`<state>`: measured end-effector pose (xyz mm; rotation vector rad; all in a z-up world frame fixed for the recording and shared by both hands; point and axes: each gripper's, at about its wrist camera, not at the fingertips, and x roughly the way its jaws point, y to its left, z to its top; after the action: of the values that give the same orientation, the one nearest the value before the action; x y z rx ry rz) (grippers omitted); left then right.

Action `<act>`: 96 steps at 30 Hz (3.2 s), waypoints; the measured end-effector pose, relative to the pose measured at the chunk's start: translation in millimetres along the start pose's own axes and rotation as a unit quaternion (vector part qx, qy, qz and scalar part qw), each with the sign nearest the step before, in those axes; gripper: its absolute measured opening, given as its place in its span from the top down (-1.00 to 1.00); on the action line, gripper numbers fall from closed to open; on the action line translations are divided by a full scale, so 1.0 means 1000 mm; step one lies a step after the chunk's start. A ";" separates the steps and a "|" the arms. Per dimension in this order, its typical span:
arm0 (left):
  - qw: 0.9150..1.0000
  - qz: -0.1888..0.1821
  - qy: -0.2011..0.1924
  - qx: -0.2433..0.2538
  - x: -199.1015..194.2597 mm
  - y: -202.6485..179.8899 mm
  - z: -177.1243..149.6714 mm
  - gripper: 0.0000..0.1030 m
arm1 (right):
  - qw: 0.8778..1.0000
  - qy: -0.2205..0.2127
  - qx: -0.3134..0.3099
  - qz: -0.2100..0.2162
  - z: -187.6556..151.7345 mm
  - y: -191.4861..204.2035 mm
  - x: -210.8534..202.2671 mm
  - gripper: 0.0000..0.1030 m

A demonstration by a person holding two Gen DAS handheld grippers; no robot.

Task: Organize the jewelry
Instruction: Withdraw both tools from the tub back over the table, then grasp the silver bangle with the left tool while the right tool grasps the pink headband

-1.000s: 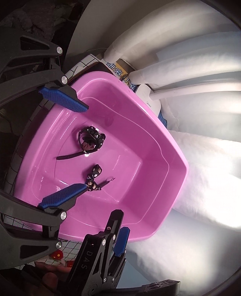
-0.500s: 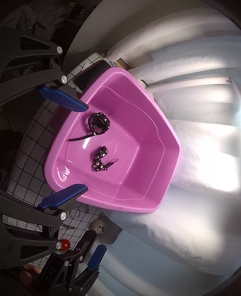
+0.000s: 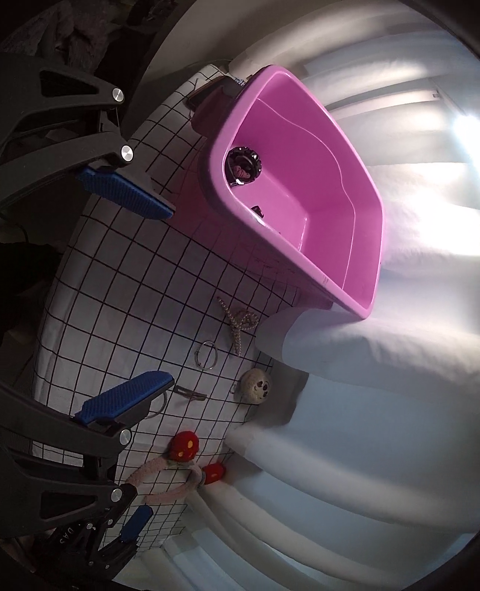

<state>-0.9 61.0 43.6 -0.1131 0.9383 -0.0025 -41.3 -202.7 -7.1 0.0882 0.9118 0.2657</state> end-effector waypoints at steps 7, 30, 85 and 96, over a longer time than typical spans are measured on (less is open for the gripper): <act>1.000 -0.011 0.026 0.014 0.022 -0.040 -0.041 -0.62 | 0.999 0.008 0.036 -0.034 -0.040 -0.057 -0.014 -0.20; 0.989 -0.065 0.060 0.116 0.117 -0.095 -0.061 -0.63 | 0.991 0.021 0.082 -0.101 -0.036 -0.102 0.044 -0.46; 0.997 0.045 0.054 0.017 0.199 -0.163 -0.084 -0.90 | 0.992 0.060 -0.104 -0.044 -0.013 -0.139 0.159 -0.83; 0.998 0.039 0.042 0.024 0.201 -0.163 -0.082 -0.89 | 0.992 0.052 -0.112 -0.037 -0.009 -0.140 0.161 -0.83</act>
<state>59.4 -119.0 -150.6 -0.0314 1.0254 0.0417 71.7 -295.4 -162.6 -0.1682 0.9803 0.3044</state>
